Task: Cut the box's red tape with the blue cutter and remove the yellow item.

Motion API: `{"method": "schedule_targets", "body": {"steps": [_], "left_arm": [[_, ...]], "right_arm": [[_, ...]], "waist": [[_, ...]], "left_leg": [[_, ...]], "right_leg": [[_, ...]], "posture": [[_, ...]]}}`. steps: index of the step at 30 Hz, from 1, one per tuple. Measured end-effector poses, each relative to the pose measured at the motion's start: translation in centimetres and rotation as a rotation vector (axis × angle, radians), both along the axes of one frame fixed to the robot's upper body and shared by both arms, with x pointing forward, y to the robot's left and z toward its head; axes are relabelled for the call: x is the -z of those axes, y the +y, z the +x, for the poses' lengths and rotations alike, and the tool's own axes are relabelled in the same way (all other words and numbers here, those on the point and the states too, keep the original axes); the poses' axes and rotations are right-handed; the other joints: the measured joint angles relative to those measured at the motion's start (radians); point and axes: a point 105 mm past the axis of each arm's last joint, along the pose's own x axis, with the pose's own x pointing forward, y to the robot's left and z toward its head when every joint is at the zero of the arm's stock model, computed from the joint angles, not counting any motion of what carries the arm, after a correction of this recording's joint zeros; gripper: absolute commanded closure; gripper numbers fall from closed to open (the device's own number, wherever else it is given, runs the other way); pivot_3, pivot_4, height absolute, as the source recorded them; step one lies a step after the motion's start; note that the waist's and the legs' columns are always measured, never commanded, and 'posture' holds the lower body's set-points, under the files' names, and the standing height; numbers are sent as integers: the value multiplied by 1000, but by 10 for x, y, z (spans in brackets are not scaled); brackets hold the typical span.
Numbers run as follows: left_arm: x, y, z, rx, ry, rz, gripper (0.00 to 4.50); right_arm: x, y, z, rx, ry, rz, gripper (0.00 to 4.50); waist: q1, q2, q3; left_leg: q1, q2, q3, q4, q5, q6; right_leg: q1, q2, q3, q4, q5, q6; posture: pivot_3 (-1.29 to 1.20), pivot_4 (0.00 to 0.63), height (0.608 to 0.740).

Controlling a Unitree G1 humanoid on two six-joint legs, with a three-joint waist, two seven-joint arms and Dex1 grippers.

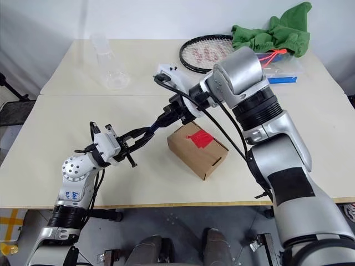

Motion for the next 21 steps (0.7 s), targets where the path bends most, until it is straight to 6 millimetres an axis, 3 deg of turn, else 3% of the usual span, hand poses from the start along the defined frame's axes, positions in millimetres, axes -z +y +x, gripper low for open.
{"method": "schedule_targets", "body": {"steps": [1,8,14,19,21], "left_arm": [[0,0,0,-1,4,-1,4064],[2,11,8,-83,167,-42,1951],[-11,54,10,-262,236,-49,118],[16,91,-32,-288,460,-147,0],[27,93,-49,-260,571,-173,0]], "right_arm": [[0,0,0,1,0,0,4359],[-8,-5,0,25,-25,16,4359],[-17,-16,2,74,-58,88,4359],[-28,-34,6,144,-99,151,4359],[-33,-45,9,189,-115,181,4359]], "waist": [[0,0,0],[-1,0,0],[-1,0,0],[-5,0,0],[-1,0,1]], "left_leg": [[0,0,0,0,0,0],[-1,0,-1,0,0,0],[-2,0,-2,0,0,0],[-4,1,-4,-2,-1,-1],[-4,1,-5,-1,-1,-1]], "right_leg": [[0,0,0,0,0,0],[0,0,0,0,0,0],[-1,0,0,0,0,0],[-3,1,0,0,0,0],[-3,1,0,-1,0,0]], "posture": [[0,150,740],[0,150,740],[0,150,740],[0,150,740],[0,150,740]]}}
